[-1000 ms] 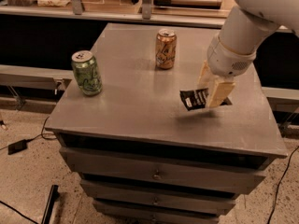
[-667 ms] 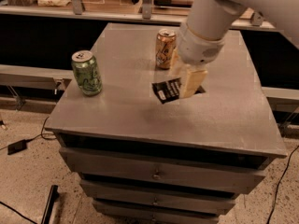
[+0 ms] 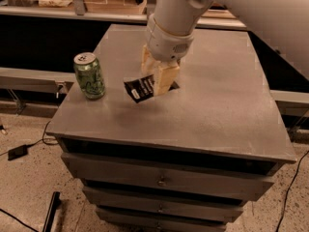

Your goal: Move rxbar chocolate near green can

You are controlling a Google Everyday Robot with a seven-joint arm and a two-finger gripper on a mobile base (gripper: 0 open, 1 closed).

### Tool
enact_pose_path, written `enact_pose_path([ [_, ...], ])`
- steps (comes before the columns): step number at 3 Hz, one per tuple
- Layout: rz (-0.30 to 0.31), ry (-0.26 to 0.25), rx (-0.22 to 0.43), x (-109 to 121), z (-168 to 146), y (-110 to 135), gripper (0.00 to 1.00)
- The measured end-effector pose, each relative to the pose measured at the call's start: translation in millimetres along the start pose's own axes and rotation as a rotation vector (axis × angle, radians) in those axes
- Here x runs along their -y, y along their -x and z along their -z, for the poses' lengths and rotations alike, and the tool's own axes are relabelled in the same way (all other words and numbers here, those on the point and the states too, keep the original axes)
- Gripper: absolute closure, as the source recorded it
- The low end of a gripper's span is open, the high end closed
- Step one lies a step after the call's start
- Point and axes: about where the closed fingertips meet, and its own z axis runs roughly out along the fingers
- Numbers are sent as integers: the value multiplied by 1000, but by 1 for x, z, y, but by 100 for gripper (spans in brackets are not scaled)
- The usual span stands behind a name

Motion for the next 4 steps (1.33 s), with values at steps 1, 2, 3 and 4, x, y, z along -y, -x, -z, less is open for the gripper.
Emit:
enact_pose_path([
  [1, 79, -24, 42, 28, -27, 35, 79],
  [2, 116, -45, 60, 44, -43, 51, 55],
  [3, 132, -67, 89, 57, -61, 57, 32],
  [4, 135, -72, 93, 59, -64, 59, 8],
])
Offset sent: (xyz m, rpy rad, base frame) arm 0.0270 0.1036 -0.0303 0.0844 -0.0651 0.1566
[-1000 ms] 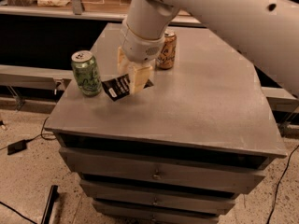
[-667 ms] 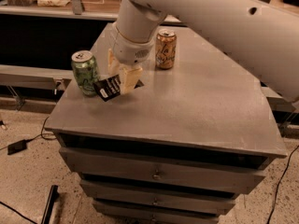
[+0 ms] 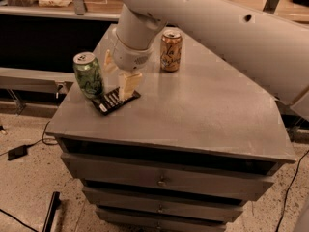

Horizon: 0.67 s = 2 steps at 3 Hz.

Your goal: Move rxbar chocolate near green can

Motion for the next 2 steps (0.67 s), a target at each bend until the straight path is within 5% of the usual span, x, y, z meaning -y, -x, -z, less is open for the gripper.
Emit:
enact_pose_path([
  [2, -18, 21, 3, -8, 9, -6, 0],
])
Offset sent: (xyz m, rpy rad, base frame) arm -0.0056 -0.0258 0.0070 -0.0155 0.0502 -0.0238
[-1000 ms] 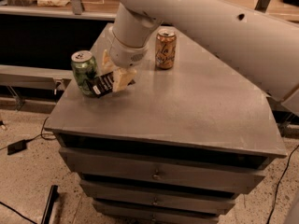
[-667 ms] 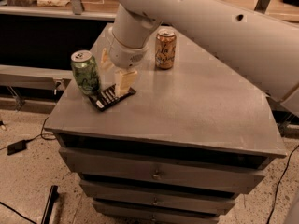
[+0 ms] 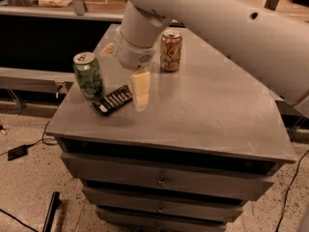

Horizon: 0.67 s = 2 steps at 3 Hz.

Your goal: Move rxbar chocolate near green can

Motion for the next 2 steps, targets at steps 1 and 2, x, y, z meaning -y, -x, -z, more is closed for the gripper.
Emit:
enact_pose_path([
  [1, -111, 24, -13, -19, 22, -25, 0],
  [2, -291, 60, -16, -47, 44, -58, 0],
])
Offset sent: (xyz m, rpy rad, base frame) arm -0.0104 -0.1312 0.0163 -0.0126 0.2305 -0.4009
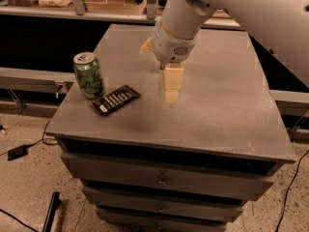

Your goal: Move rxbar chocolate near green can

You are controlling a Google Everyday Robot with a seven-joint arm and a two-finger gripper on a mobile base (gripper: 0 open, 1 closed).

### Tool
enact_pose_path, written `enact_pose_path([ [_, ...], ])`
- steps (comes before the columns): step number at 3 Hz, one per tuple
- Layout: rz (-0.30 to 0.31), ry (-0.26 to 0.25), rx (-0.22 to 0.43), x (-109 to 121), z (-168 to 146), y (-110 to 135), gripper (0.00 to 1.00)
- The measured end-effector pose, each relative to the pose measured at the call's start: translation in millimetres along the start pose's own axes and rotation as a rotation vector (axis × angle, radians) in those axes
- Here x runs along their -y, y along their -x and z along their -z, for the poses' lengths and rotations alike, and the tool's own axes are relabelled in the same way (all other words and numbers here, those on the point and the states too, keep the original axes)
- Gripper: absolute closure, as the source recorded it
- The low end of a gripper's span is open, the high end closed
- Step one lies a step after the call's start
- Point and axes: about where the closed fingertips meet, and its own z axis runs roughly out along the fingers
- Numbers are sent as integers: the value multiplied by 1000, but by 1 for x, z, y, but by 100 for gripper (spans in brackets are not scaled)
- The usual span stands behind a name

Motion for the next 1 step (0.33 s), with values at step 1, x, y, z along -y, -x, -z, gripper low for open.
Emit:
enact_pose_path([
  [1, 0, 0, 0, 0, 0, 0, 0],
])
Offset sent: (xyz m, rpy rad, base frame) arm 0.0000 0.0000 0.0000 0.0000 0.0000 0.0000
